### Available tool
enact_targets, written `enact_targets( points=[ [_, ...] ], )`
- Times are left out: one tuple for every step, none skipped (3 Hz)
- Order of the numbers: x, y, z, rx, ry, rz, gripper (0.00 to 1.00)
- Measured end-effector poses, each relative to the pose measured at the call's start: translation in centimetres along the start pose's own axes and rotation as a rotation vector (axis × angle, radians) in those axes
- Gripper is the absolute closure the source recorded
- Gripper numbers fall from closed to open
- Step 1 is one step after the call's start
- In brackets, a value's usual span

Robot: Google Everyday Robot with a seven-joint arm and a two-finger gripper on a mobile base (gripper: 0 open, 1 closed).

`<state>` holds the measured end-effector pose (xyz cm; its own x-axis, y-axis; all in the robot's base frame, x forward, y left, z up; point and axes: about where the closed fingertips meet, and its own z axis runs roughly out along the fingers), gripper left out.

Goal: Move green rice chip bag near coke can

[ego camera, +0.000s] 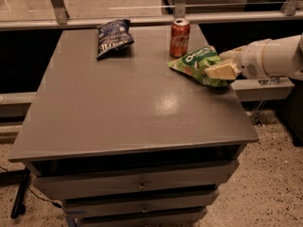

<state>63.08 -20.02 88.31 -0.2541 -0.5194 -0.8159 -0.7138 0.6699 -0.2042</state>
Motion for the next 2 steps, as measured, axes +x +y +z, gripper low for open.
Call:
enact_targets(
  points=[
    [0.09,0.51,1.05,-0.033,-0.002,0.008,0.00],
    [0.46,1.22,1.65,-0.060,-0.002,0.016,0.00]
  ],
)
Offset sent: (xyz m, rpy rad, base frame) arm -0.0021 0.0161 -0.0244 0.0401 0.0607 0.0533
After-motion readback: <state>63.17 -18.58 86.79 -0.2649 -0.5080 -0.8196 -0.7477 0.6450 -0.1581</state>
